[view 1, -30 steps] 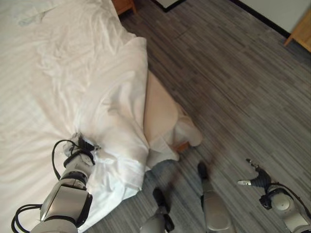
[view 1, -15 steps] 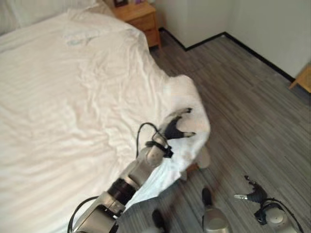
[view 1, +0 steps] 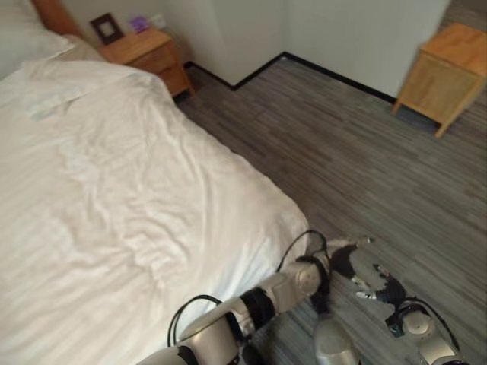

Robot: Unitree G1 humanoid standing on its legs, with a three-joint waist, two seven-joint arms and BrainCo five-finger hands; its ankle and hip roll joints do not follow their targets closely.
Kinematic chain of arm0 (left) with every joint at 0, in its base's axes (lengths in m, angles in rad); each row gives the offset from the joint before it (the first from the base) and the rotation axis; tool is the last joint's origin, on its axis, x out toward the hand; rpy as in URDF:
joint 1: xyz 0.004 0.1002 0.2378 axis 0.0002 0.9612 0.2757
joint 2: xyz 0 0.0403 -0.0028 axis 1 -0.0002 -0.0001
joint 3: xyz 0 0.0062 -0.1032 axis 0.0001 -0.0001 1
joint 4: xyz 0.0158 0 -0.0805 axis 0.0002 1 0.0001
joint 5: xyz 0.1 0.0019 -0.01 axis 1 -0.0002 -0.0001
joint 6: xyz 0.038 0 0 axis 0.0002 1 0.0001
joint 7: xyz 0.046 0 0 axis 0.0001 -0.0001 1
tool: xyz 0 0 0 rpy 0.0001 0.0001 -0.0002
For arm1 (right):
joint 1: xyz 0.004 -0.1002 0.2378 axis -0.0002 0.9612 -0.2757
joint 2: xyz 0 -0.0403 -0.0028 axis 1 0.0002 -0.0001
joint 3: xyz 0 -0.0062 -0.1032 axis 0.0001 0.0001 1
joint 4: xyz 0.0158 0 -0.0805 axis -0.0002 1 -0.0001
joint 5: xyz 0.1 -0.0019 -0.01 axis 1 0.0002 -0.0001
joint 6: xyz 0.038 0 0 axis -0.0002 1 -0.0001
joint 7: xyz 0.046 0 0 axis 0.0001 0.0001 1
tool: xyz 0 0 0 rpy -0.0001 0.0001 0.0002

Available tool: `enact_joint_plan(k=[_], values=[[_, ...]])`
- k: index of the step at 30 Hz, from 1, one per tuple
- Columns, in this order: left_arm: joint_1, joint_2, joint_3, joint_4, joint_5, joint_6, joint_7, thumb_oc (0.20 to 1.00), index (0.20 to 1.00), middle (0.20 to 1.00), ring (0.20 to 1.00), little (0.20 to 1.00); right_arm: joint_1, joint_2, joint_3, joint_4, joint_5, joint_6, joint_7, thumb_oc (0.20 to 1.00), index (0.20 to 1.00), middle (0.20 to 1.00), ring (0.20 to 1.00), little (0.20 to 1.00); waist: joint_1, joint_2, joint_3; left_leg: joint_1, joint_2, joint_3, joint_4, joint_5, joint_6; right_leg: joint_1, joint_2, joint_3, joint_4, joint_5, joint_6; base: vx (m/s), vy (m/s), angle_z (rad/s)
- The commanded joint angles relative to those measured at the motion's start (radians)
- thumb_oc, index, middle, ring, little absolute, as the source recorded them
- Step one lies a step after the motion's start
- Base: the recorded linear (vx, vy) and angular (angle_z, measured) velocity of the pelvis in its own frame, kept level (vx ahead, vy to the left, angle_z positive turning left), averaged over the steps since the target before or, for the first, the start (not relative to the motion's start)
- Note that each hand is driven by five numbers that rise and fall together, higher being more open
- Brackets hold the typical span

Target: Making the bed.

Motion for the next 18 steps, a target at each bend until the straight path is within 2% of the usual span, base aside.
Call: enact_joint_plan(k=[1, 5, 6, 8, 11, 13, 14, 15, 16, 18], values=[[-0.052, 0.013, 0.088, -0.110, -0.115, -0.065, 0.009, 1.000, 1.000, 1.000, 1.000, 1.000, 0.010, -0.036, -0.066, 0.037, 0.048, 0.009, -0.082, 1.000, 1.000, 1.000, 1.000, 1.000, 0.043, -0.011, 0.007, 0.066, 0.017, -0.095, 0.015, -0.024, -0.005, 0.074, -0.056, -0.040, 0.017, -0.044, 0.055, 0.05, -0.065, -0.06], [-0.036, 0.113, 0.165, -0.233, -0.199, -0.074, 0.003, 1.000, 1.000, 1.000, 1.000, 1.000, 0.030, -0.070, -0.151, 0.034, 0.046, 0.012, -0.125, 1.000, 1.000, 1.000, 1.000, 1.000, 0.071, -0.020, -0.013, 0.070, 0.028, -0.134, 0.015, -0.018, -0.008, 0.119, -0.056, -0.091, 0.017, -0.061, 0.044, 0.02, -0.079, 0.29], [-0.006, 0.200, 0.259, -0.323, -0.271, -0.086, 0.012, 1.000, 1.000, 1.000, 1.000, 1.000, 0.022, -0.099, -0.194, 0.052, 0.036, 0.008, -0.151, 1.000, 1.000, 1.000, 1.000, 1.000, 0.101, -0.029, -0.026, 0.068, 0.035, -0.152, 0.015, -0.012, -0.011, 0.135, -0.055, -0.119, 0.017, -0.066, 0.040, 0.02, -0.106, 0.44], [0.048, 0.307, 0.355, -0.448, -0.384, -0.100, -0.016, 1.000, 1.000, 1.000, 1.000, 1.000, -0.012, -0.139, -0.210, 0.062, 0.031, 0.015, -0.147, 1.000, 1.000, 1.000, 1.000, 1.000, 0.145, -0.043, -0.034, 0.062, 0.042, -0.179, 0.015, -0.004, -0.015, 0.157, -0.055, -0.153, 0.017, -0.070, 0.036, 0.00, -0.090, 0.50], [0.172, 0.426, 0.547, -0.544, -0.563, -0.108, -0.023, 1.000, 1.000, 1.000, 1.000, 1.000, -0.060, -0.184, -0.228, 0.021, 0.039, 0.011, -0.140, 1.000, 1.000, 1.000, 1.000, 1.000, 0.209, -0.063, -0.049, 0.049, 0.047, -0.214, 0.015, 0.009, -0.022, 0.177, -0.055, -0.200, 0.017, -0.074, 0.031, 0.01, -0.055, 0.51], [0.267, 0.471, 0.676, -0.548, -0.680, -0.112, -0.011, 1.000, 1.000, 1.000, 1.000, 1.000, -0.107, -0.210, -0.221, -0.039, 0.073, -0.005, -0.106, 1.000, 1.000, 1.000, 1.000, 1.000, 0.256, -0.080, -0.060, 0.038, 0.052, -0.242, 0.015, 0.017, -0.028, 0.193, -0.052, -0.230, 0.017, -0.078, 0.027, -0.01, -0.021, 0.56], [0.340, 0.462, 0.774, -0.547, -0.716, -0.121, -0.003, 1.000, 1.000, 1.000, 1.000, 1.000, -0.013, -0.112, -0.174, -0.236, -0.018, -0.029, -0.069, 0.718, 0.718, 0.718, 0.718, 0.718, 0.258, -0.080, -0.054, 0.042, 0.053, -0.243, 0.015, 0.014, -0.029, 0.200, -0.051, -0.232, 0.017, -0.079, 0.026, 0.00, 0.031, 0.52], [0.396, 0.435, 0.859, -0.506, -0.779, -0.117, -0.002, 1.000, 1.000, 1.000, 1.000, 1.000, -0.014, -0.084, -0.175, -0.274, -0.029, -0.033, -0.053, 0.200, 0.200, 0.200, 0.200, 0.200, 0.282, -0.085, -0.070, 0.034, 0.053, -0.254, 0.015, 0.020, -0.028, 0.205, -0.052, -0.245, 0.017, -0.081, 0.024, 0.02, 0.051, 0.47], [0.429, 0.437, 0.925, -0.473, -0.813, -0.121, 0.009, 1.000, 1.000, 1.000, 1.000, 1.000, -0.044, -0.075, -0.149, -0.335, -0.027, -0.043, -0.012, 0.200, 0.200, 0.200, 0.200, 0.200, 0.301, -0.088, -0.073, 0.038, 0.055, -0.269, 0.015, 0.015, -0.029, 0.219, -0.050, -0.257, 0.017, -0.091, 0.021, 0.01, 0.027, 0.37], [0.429, 0.438, 0.928, -0.473, -0.814, -0.121, 0.008, 1.000, 1.000, 1.000, 1.000, 1.000, -0.046, -0.075, -0.147, -0.336, -0.027, -0.042, -0.011, 0.200, 0.200, 0.200, 0.200, 0.200, 0.296, -0.089, -0.074, 0.033, 0.054, -0.272, 0.015, 0.020, -0.029, 0.216, -0.052, -0.259, 0.017, -0.087, 0.020, 0.00, 0.008, 0.30]])
